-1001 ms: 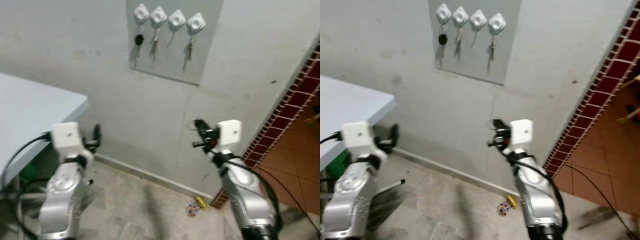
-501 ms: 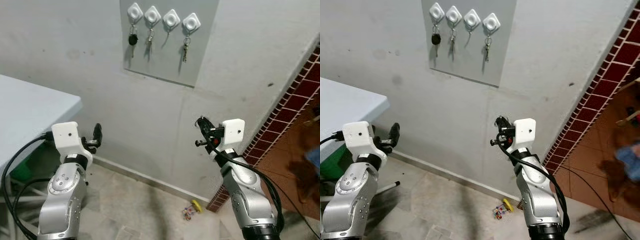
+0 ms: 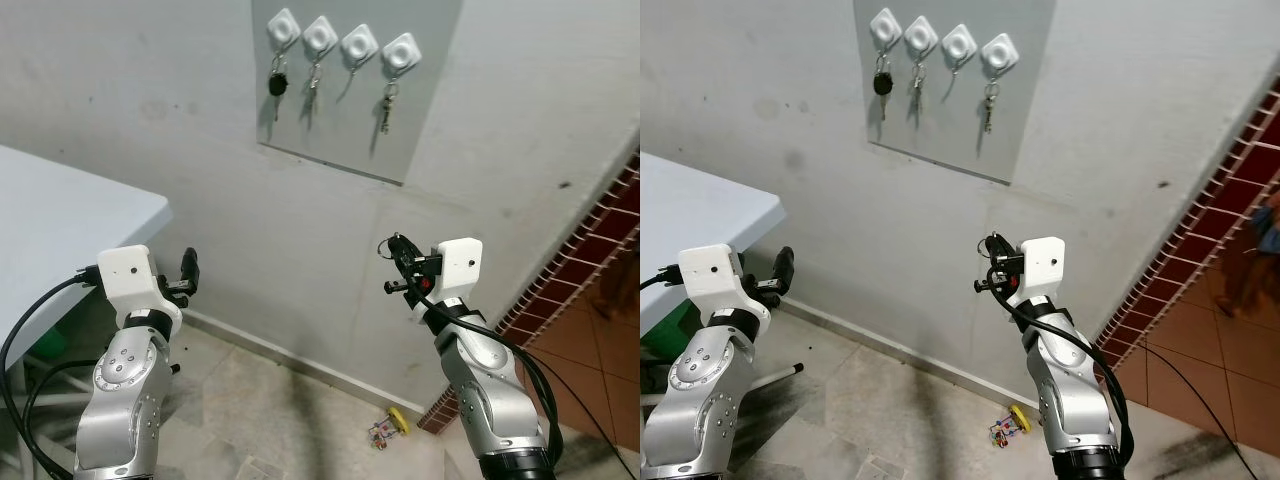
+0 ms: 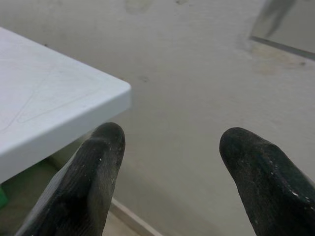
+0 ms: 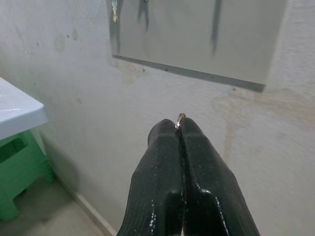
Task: Hang keys on a hook
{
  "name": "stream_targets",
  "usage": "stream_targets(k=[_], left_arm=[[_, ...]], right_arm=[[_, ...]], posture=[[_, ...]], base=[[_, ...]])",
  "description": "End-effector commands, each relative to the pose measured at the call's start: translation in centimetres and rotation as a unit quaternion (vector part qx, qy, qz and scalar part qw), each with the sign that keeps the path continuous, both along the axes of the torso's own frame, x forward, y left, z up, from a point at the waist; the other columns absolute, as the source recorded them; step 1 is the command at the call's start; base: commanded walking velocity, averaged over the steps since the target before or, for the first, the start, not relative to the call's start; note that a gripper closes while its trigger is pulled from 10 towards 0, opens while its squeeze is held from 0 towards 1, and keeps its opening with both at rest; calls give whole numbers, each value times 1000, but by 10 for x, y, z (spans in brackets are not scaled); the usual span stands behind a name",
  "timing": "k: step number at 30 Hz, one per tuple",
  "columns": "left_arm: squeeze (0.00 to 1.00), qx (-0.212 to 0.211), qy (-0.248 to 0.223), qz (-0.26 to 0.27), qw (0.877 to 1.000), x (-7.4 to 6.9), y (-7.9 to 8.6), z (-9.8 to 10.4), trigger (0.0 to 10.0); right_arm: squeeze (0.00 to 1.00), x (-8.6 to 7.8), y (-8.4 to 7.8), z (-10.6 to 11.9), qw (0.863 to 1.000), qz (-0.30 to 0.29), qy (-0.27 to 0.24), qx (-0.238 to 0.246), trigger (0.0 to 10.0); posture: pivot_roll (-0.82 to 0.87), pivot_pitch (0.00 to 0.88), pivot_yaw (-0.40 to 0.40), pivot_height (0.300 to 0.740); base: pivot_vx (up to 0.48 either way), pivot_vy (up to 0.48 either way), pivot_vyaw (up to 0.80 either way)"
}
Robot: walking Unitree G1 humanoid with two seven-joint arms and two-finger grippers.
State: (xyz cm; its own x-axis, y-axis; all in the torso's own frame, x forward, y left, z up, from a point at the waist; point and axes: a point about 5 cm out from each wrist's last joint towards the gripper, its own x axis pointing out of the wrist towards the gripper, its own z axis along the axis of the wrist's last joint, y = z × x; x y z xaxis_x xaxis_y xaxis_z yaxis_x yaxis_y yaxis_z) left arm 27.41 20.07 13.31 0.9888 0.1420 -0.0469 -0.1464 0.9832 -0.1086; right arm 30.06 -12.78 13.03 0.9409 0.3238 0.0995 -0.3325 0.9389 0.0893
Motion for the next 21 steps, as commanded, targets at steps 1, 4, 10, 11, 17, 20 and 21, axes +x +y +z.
stream_targets(k=[1, 4, 10, 11, 17, 20, 21], left_arm=[[0, -1, -4, -4, 1000, 1, -2, 3, 10000], [0, -1, -4, -4, 1000, 1, -2, 3, 10000], [0, -1, -5, -3, 1000, 2, -2, 3, 10000], [0, -1, -6, -3, 1000, 2, -2, 3, 10000], [0, -3, -7, -2, 1000, 2, -2, 4, 10000], [0, -3, -8, -2, 1000, 2, -2, 4, 10000], [0, -4, -8, -1, 1000, 2, -2, 4, 10000]], right_arm=[[0, 1, -1, 7, 1000, 3, -11, 1, 10000], [0, 1, -1, 7, 1000, 3, -10, 0, 10000], [0, 2, -1, 7, 1000, 4, -10, 0, 10000], [0, 2, 0, 7, 1000, 5, -10, 0, 10000], [0, 2, 0, 7, 1000, 6, -11, 0, 10000], [0, 2, 0, 7, 1000, 6, -11, 0, 10000], [0, 2, 0, 8, 1000, 6, -11, 1, 10000]], posture=[[-61, 0, -56, 740], [-61, 0, -56, 740], [-59, 0, -57, 740], [-59, 0, -57, 740], [-60, 0, -59, 740], [-60, 0, -59, 740], [-60, 0, -59, 740]], base=[[296, 0, 0], [296, 0, 0], [296, 0, 0], [296, 0, 0], [296, 0, 0], [295, 0, 0], [296, 0, 0]])
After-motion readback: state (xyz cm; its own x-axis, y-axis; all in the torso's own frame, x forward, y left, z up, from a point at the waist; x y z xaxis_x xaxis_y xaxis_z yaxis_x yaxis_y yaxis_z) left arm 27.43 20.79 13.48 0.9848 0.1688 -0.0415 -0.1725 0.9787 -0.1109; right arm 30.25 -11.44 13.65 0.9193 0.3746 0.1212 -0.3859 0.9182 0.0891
